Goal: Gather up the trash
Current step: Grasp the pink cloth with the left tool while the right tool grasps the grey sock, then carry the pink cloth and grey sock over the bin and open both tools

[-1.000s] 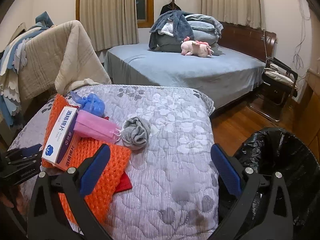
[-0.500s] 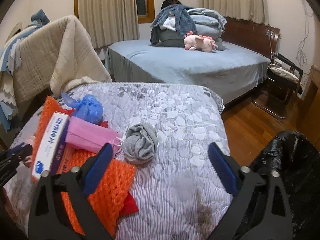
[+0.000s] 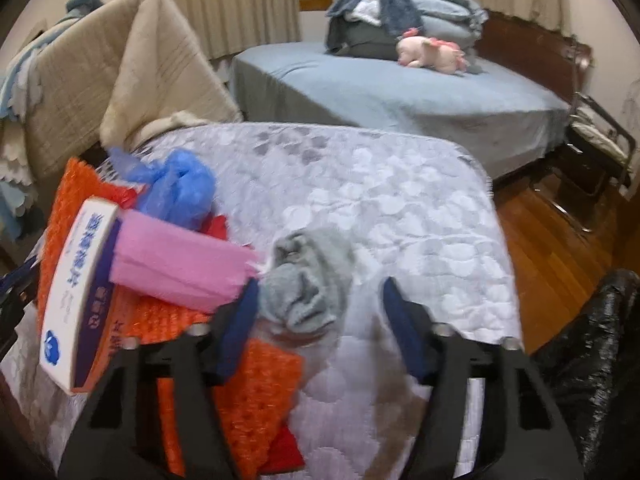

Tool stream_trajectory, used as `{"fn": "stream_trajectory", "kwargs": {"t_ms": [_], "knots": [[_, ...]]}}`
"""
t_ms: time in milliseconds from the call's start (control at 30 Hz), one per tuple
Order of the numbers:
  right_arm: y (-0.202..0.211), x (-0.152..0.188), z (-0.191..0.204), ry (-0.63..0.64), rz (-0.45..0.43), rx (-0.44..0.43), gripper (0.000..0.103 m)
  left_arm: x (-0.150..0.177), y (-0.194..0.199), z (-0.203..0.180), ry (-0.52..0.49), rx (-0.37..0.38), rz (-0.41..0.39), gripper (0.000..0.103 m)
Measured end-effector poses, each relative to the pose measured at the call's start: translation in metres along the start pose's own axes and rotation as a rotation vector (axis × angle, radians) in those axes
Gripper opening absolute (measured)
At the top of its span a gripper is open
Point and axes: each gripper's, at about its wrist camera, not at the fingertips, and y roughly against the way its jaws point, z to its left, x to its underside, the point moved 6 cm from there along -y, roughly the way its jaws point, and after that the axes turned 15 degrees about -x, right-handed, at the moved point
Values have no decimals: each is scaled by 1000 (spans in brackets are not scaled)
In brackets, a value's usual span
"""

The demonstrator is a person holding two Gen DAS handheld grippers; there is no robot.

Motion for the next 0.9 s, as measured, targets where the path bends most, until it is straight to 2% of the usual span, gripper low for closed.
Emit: {"fn": "stream_trajectory", "kwargs": {"t_ms": [133, 433, 900], "knots": [[6, -1, 3, -4, -15, -10, 40, -3, 5, 1, 3, 0, -11, 31], [56, -17, 3, 7, -139, -2, 40, -21, 32, -4, 3, 7, -74, 31], [129, -17, 14, 9, -224, -13, 40, -48, 90, -42, -27, 84, -174, 31]]}}
